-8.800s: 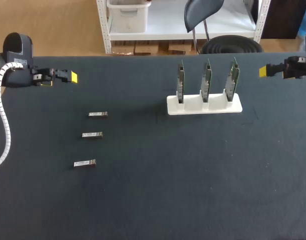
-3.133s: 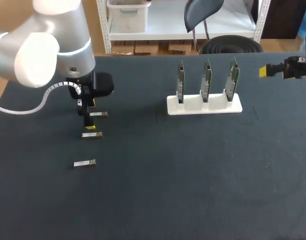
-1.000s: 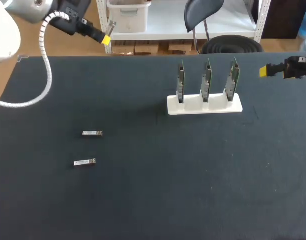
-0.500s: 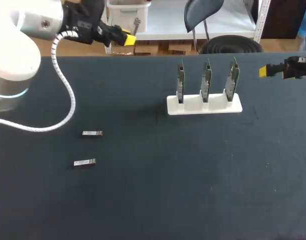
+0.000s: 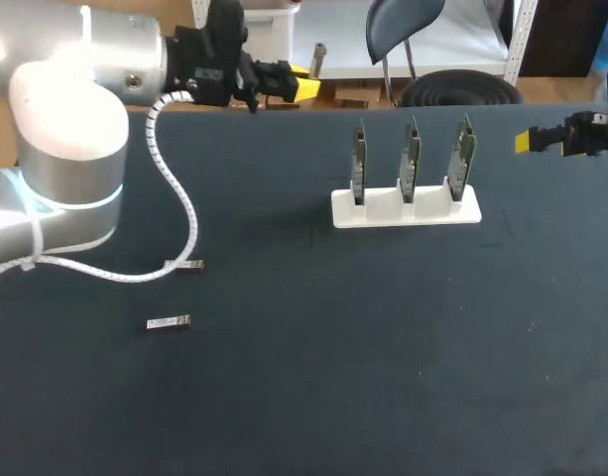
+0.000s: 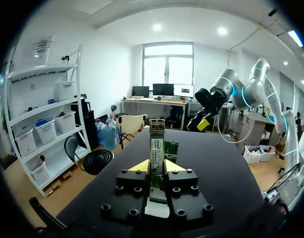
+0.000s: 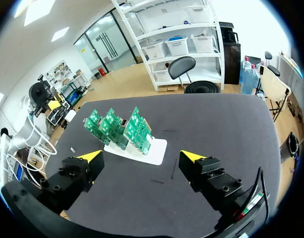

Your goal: Pick up the optical module with the left hand, and insert it into the network port with the right hand.

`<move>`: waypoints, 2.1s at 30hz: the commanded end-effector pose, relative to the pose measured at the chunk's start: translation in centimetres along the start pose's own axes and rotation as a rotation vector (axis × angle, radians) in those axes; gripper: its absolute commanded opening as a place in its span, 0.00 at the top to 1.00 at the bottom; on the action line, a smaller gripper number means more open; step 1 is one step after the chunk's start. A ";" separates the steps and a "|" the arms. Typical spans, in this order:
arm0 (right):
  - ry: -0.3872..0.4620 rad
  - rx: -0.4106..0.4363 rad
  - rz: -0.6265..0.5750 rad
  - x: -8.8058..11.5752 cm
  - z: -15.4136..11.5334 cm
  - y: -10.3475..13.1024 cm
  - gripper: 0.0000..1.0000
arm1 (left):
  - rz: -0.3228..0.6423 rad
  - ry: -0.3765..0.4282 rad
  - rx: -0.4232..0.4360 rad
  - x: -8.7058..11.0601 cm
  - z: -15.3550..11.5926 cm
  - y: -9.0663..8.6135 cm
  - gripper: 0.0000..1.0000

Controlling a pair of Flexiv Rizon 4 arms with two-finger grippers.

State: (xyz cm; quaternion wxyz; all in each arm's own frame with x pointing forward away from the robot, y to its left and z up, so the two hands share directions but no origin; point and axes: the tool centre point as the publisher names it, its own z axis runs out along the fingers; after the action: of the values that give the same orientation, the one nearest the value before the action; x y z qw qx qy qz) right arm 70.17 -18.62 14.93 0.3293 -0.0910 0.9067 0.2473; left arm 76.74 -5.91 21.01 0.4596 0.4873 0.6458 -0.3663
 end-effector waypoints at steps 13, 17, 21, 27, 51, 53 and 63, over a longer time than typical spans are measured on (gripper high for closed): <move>0.000 0.011 0.002 0.1 -0.1 0.2 0.00 | 0.048 -0.117 0.184 0.4 4.5 -0.7 1.00; 0.000 0.011 0.002 0.1 -0.1 0.2 0.00 | 0.054 -0.114 0.201 0.5 5.1 -1.2 1.00; 0.000 0.011 0.002 0.1 -0.1 0.2 0.00 | 0.051 -0.109 0.214 0.7 5.6 -1.5 1.00; 0.000 0.011 0.002 0.1 -0.1 0.2 0.00 | 0.036 -0.108 0.217 1.0 6.2 -1.6 1.00; 0.000 0.011 0.002 0.1 -0.1 0.2 0.00 | -0.003 -0.109 0.233 1.8 7.4 -1.8 1.00; 0.000 0.011 0.002 0.1 -0.1 0.2 0.00 | -0.007 -0.108 0.231 1.9 7.4 -1.8 1.00; 0.000 0.011 0.002 0.1 -0.1 0.2 0.00 | -0.029 -0.106 0.219 2.2 7.5 -1.6 1.00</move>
State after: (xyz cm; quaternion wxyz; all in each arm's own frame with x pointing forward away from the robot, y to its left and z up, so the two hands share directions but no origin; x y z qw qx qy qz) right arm 70.17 -18.62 14.93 0.3293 -0.0911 0.9067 0.2473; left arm 76.66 -12.52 16.82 0.4306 0.5064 0.5834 -0.4667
